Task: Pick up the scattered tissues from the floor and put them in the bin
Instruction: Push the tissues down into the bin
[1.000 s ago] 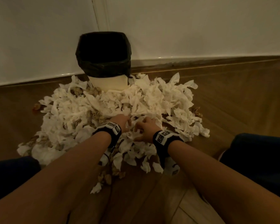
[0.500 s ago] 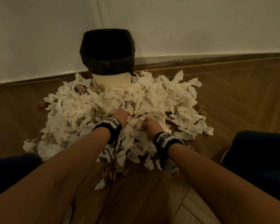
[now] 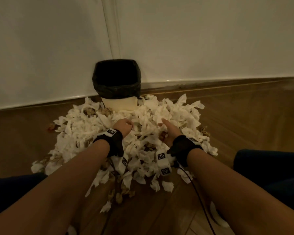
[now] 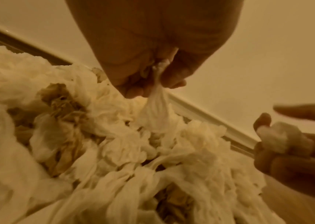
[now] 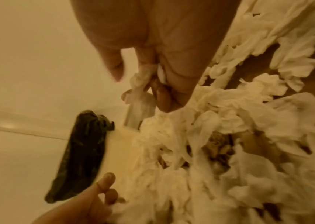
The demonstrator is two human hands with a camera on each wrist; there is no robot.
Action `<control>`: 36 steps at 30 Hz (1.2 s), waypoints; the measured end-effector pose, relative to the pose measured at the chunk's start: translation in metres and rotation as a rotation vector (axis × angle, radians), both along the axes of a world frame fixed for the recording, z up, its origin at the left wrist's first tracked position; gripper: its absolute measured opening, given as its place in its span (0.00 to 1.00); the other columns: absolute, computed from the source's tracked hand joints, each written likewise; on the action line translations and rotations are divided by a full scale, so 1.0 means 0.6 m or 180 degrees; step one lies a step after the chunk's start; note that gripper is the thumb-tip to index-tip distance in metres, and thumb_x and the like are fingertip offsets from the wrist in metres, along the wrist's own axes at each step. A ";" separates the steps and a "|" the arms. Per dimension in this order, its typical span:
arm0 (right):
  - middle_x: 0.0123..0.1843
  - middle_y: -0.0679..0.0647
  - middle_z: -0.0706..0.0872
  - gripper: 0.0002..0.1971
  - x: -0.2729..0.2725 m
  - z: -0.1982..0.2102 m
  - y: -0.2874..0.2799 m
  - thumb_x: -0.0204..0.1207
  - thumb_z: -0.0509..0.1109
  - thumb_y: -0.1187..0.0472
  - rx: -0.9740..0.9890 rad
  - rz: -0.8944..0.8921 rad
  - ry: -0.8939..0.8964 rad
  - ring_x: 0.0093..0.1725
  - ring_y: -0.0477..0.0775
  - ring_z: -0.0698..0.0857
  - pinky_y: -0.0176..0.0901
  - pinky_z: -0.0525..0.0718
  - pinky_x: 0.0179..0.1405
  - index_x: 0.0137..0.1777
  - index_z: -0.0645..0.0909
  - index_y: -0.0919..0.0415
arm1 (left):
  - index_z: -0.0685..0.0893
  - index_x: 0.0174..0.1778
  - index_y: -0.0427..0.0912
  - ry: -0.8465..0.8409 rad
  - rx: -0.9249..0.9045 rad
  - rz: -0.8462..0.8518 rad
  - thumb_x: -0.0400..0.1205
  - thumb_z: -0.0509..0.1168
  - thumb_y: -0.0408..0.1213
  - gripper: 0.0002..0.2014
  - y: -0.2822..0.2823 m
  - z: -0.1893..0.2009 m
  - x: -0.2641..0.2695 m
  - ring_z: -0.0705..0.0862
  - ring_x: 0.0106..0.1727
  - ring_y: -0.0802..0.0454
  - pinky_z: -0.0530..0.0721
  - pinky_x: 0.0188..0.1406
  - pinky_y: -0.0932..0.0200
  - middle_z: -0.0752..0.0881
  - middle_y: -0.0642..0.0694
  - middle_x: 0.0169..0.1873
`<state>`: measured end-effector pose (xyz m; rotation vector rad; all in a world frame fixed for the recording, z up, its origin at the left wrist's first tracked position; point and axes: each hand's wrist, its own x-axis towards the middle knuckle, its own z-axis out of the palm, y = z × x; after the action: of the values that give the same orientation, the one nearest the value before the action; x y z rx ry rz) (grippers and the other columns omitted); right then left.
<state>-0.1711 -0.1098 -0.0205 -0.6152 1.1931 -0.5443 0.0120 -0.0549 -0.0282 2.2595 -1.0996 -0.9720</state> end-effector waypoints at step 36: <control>0.57 0.63 0.85 0.06 0.242 0.201 -0.135 0.76 0.70 0.68 -0.2258 0.0743 0.1267 0.54 0.62 0.86 0.43 0.89 0.42 0.51 0.81 0.61 | 0.88 0.48 0.39 0.0378 -0.2012 0.1241 0.79 0.62 0.25 0.10 -0.116 0.206 0.187 0.85 0.51 0.43 0.83 0.55 0.57 0.88 0.36 0.50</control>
<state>-0.0261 -0.1910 0.0998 -1.5040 1.2641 -0.6641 0.1244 -0.1245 0.0956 1.7703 -0.7347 -0.4962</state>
